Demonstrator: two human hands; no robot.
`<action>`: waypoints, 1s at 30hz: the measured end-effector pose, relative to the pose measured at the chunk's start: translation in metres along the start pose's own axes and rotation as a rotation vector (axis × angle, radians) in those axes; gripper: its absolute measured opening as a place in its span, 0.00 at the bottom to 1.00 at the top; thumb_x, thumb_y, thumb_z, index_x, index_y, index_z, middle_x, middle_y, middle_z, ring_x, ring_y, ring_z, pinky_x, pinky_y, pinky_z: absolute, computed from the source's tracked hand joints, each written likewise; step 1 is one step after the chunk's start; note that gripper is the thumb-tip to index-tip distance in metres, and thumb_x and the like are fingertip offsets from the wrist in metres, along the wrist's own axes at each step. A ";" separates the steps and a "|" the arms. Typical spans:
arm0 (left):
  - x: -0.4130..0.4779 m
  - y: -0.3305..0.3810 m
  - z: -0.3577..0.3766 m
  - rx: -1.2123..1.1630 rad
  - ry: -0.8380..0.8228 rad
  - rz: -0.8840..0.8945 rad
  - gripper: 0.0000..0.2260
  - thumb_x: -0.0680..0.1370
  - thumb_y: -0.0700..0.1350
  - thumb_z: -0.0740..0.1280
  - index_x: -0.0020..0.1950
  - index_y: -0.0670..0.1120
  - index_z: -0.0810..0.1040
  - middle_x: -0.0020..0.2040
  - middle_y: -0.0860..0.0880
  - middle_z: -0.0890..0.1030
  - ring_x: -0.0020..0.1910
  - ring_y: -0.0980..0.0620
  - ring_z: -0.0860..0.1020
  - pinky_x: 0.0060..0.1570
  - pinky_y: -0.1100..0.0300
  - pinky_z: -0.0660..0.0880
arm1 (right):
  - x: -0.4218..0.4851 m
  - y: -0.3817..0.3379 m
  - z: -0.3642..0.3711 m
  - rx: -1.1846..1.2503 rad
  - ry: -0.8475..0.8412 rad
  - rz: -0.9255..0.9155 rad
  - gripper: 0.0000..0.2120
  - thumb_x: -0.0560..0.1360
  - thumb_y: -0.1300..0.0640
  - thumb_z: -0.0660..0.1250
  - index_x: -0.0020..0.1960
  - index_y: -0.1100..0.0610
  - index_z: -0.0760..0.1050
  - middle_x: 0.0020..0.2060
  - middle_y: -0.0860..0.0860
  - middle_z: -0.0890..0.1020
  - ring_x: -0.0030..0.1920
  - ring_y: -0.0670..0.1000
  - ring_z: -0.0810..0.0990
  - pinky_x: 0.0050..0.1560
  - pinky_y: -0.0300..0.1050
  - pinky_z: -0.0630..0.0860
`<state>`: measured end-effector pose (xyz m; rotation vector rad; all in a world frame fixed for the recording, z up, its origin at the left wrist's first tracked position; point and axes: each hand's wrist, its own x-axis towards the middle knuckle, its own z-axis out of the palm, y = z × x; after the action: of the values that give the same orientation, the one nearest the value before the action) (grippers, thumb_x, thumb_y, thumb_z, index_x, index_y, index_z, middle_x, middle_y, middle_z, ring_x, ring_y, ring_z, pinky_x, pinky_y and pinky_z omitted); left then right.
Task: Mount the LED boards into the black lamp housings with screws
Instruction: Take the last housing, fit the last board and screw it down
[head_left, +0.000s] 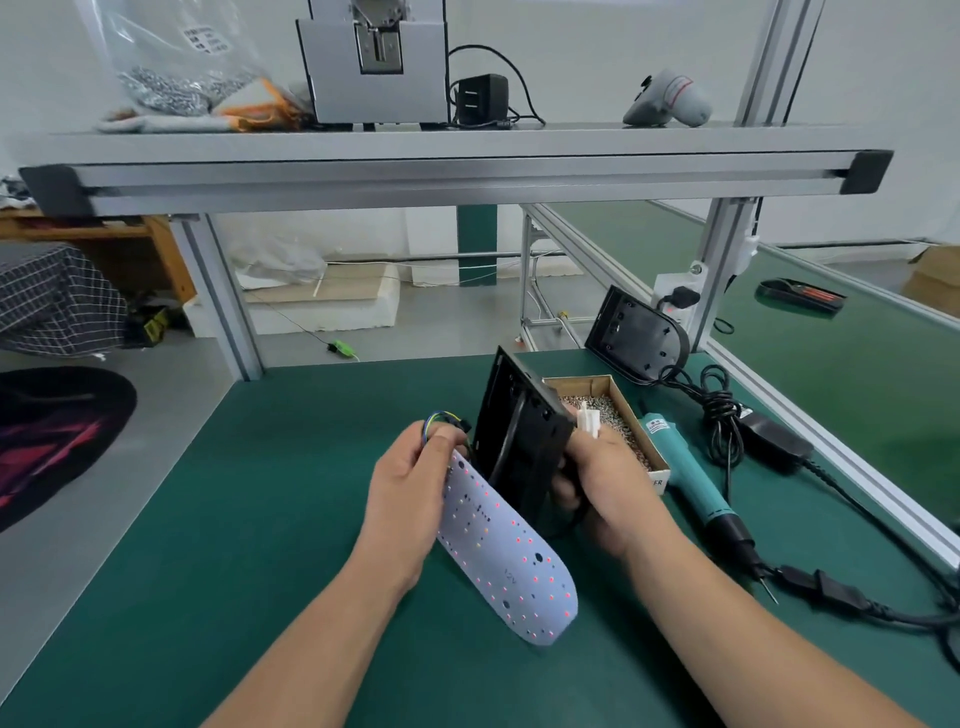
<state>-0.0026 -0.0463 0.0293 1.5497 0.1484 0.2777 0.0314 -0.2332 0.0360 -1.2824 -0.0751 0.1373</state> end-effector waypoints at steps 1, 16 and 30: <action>0.000 -0.001 0.000 -0.023 -0.005 0.024 0.11 0.77 0.55 0.66 0.48 0.52 0.84 0.48 0.54 0.85 0.47 0.58 0.81 0.53 0.56 0.75 | 0.001 0.001 0.000 0.020 0.003 0.025 0.13 0.77 0.58 0.65 0.34 0.49 0.72 0.28 0.48 0.67 0.22 0.45 0.61 0.23 0.34 0.54; 0.007 0.010 -0.011 -0.001 -0.153 0.096 0.10 0.72 0.43 0.62 0.44 0.52 0.84 0.59 0.52 0.80 0.54 0.49 0.78 0.59 0.43 0.76 | 0.006 0.001 0.014 0.074 -0.069 0.123 0.12 0.71 0.58 0.68 0.32 0.52 0.69 0.25 0.49 0.63 0.20 0.46 0.59 0.23 0.33 0.51; 0.005 0.010 -0.016 0.158 -0.104 0.101 0.03 0.71 0.46 0.57 0.37 0.51 0.68 0.36 0.54 0.64 0.36 0.54 0.62 0.40 0.52 0.58 | 0.005 -0.016 0.009 0.019 0.230 -0.050 0.10 0.84 0.60 0.62 0.51 0.52 0.81 0.28 0.49 0.73 0.21 0.48 0.67 0.22 0.36 0.60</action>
<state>-0.0033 -0.0294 0.0396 1.7279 0.0110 0.2695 0.0363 -0.2280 0.0541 -1.2686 0.0909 -0.0524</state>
